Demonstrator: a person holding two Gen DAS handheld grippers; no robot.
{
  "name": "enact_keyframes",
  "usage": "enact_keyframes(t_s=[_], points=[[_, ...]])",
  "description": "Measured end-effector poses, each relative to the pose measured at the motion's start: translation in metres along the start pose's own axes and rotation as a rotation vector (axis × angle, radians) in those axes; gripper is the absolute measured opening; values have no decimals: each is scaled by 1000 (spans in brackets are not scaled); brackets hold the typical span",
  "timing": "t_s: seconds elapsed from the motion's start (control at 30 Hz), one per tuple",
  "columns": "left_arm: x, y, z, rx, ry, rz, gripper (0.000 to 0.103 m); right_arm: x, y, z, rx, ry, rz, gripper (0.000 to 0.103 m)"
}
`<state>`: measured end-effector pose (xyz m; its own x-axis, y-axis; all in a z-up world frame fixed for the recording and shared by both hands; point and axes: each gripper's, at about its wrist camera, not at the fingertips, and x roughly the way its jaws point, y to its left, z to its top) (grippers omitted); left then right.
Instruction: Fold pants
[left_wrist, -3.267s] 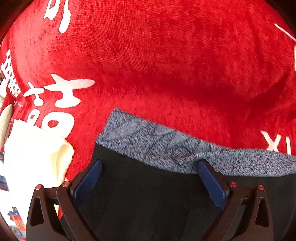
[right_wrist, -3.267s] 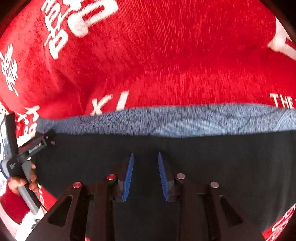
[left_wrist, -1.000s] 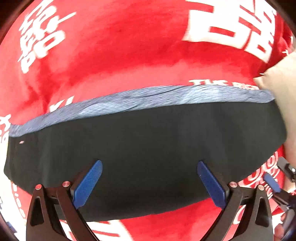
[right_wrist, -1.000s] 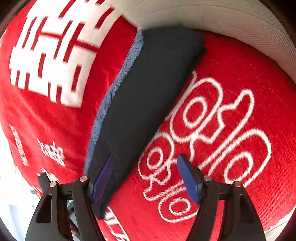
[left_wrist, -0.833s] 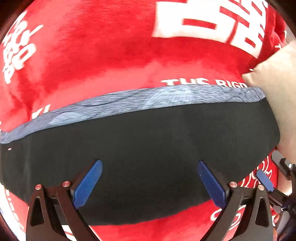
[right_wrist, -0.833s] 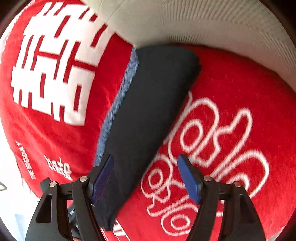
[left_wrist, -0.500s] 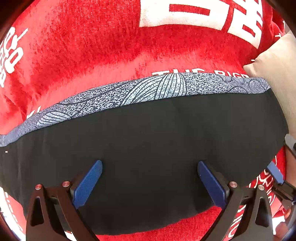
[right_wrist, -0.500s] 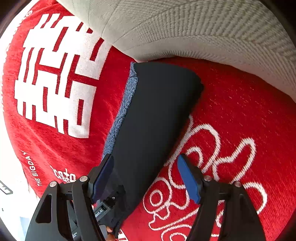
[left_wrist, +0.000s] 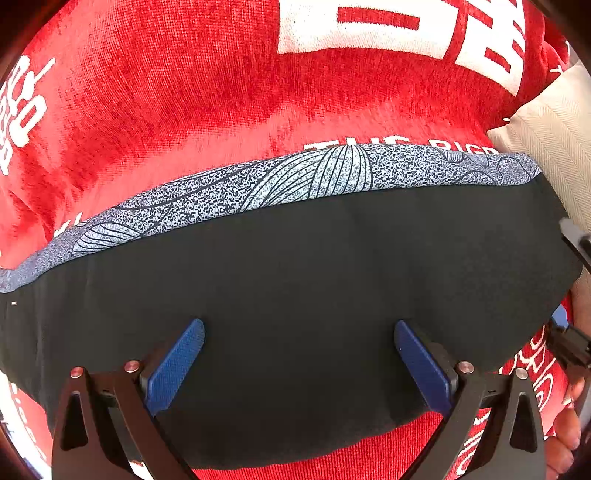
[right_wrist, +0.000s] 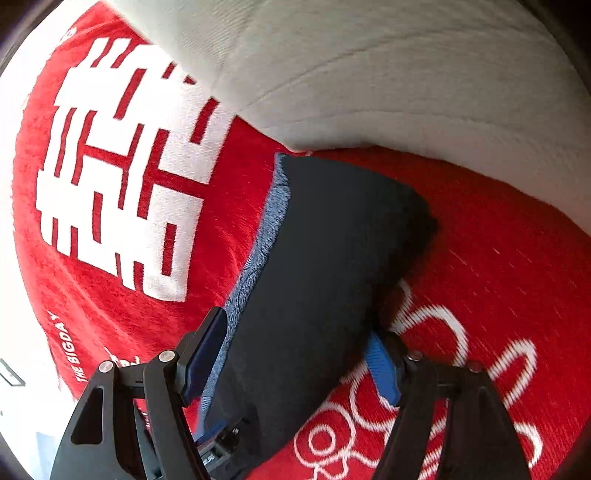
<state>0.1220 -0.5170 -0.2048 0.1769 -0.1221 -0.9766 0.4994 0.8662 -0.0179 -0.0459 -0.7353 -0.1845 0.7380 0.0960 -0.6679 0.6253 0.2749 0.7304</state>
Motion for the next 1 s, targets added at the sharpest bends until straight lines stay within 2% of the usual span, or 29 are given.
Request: enact_keyframes(t_s=[0.07,0.2,0.23,0.27,0.3,0.33,0.43,0.6,0.7,0.73,0.83,1.0], points=[[0,1,-1,0,-2,-1,103,6,7,3,-36,-2,-23,76],[0,1,-3,0,-7,-4,103,19,26,7,-87,33,-138,74],[0,1,-3,0,-8,-3,103,22,32,7,-114,48,-197,61],[-2,2,-4,1,-4,-4,103,24,34,8,-135,55,-250,26],[-2,2,-3,2,0,-3,103,26,34,9,-140,70,-276,19],[-4,2,-3,2,4,-2,103,25,33,10,-129,73,-264,18],[-16,3,1,-8,-13,-16,86,18,44,9,-187,71,-260,15],[-28,-3,8,-11,-61,-70,86,2,70,6,-274,58,-219,14],[-15,-9,6,-3,-63,-93,86,-5,86,5,-322,60,-196,14],[-6,-10,4,-2,-53,-97,86,-7,93,4,-351,63,-192,14],[-4,-19,-10,52,-140,-58,87,-4,118,-9,-466,84,-196,13],[-5,-8,-15,35,-157,-114,86,4,162,-37,-676,99,-218,13]])
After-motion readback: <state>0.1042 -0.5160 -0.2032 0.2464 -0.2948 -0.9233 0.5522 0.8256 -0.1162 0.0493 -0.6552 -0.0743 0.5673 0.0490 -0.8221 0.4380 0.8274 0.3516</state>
